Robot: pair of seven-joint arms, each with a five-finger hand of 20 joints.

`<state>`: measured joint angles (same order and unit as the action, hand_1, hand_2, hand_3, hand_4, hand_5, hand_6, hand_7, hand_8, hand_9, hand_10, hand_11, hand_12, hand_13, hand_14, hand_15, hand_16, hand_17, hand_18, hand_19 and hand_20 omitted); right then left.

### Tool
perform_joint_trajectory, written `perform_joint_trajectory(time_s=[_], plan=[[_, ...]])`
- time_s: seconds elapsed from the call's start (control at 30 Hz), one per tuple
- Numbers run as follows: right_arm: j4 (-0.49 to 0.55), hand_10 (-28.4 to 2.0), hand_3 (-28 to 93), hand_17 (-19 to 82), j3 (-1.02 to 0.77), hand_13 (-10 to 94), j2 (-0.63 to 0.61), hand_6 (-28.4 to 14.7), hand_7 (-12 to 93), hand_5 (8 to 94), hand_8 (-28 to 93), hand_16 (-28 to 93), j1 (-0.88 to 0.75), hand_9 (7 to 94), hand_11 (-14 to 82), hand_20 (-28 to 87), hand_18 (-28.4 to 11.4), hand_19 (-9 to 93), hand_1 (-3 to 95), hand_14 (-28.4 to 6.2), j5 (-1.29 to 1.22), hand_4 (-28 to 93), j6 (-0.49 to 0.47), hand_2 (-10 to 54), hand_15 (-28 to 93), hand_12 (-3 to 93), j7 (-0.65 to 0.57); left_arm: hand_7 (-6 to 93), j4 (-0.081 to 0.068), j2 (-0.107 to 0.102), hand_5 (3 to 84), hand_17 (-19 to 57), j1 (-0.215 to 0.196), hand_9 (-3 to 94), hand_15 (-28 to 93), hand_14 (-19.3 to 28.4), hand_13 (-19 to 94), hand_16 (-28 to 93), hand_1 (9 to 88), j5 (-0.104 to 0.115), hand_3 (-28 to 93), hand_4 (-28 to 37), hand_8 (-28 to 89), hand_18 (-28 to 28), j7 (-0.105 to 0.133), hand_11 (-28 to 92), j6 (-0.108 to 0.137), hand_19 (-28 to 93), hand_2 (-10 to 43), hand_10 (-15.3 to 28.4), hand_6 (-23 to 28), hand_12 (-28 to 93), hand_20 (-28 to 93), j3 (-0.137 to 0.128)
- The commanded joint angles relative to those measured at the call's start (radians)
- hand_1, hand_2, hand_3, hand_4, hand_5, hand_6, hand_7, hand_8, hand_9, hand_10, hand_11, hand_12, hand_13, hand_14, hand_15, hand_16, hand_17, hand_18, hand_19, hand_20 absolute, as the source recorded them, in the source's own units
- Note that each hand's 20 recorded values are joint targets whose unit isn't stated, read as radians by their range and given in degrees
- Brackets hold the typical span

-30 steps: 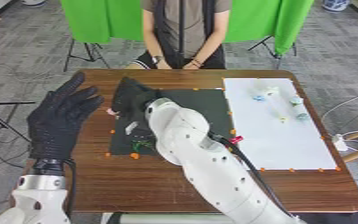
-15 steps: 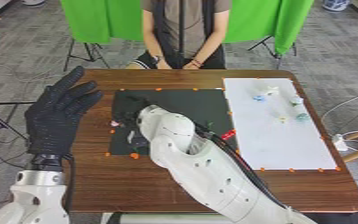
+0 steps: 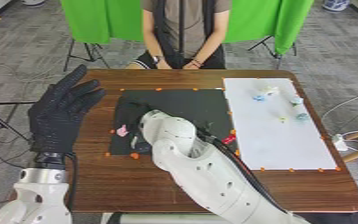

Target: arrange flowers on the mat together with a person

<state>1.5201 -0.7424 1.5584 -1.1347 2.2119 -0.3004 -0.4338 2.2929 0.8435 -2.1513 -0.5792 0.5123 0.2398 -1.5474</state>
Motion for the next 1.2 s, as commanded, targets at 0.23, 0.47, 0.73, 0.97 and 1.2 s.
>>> perform_joint_trajectory(time_s=[0.23,0.47,0.73,0.97,1.2], plan=[[0.180,-11.6,74,23,-0.159,76,0.001,2.9,12,69.8,-13,12,-0.092,82.8,25.7,2,-17.0,81,40.5,-8.5,-0.212,-28,-0.067,-9.5,54,15.9,-0.064,10.8,0.034,0.026,40.8,-3.9,-0.133,40.4,56,28.4,31,-12,21.4,0.019,77,-28.3,-8,27.5,0.014,28,0.046,75,8.7,22.9,11.6,11,-15,-0.052],[0.368,-15.0,76,17,-0.401,66,-0.110,0.3,12,61.6,-13,9,-0.263,73.3,22.5,3,-17.6,74,31.6,-12.7,-0.703,-28,-0.088,-6.0,52,13.8,-0.096,10.8,-0.004,0.059,40.8,-3.9,-0.160,40.2,56,28.4,31,-12,21.3,0.059,77,-28.3,-8,27.4,0.013,28,0.066,74,8.8,22.9,11.6,11,-15,-0.050],[0.534,-19.0,79,9,-0.628,53,-0.250,-1.5,12,51.5,-13,5,-0.564,60.9,20.9,8,-19.2,65,21.8,-19.5,-1.133,-28,0.199,6.1,55,11.9,-0.015,10.7,-0.018,0.081,40.2,-4.3,-0.189,39.8,54,28.4,30,-12,20.8,0.049,77,-28.3,-9,27.1,0.015,27,0.049,72,8.7,22.6,11.2,10,-15,-0.061],[0.614,-19.6,80,7,-0.738,47,-0.258,-0.8,11,44.6,-12,4,-0.731,54.3,17.8,10,-19.4,60,18.5,-21.5,-1.340,-28,0.402,8.6,49,11.1,0.177,9.4,-0.039,0.123,38.1,-5.0,-0.176,38.8,52,28.4,30,-11,20.1,-0.018,76,-28.3,-9,26.7,-0.051,24,-0.018,69,8.5,21.8,9.3,10,-14,-0.085],[0.665,-19.3,80,6,-0.807,42,-0.238,0.6,10,39.1,-12,5,-0.854,50.3,15.3,12,-19.5,55,14.9,-22.2,-1.346,-28,0.454,10.3,44,11.1,0.251,9.2,-0.024,0.147,32.5,-5.8,-0.212,37.4,50,28.4,28,-10,19.4,-0.095,76,-28.3,-9,26.0,-0.104,22,0.028,66,8.6,20.7,6.0,10,-11,-0.093]])
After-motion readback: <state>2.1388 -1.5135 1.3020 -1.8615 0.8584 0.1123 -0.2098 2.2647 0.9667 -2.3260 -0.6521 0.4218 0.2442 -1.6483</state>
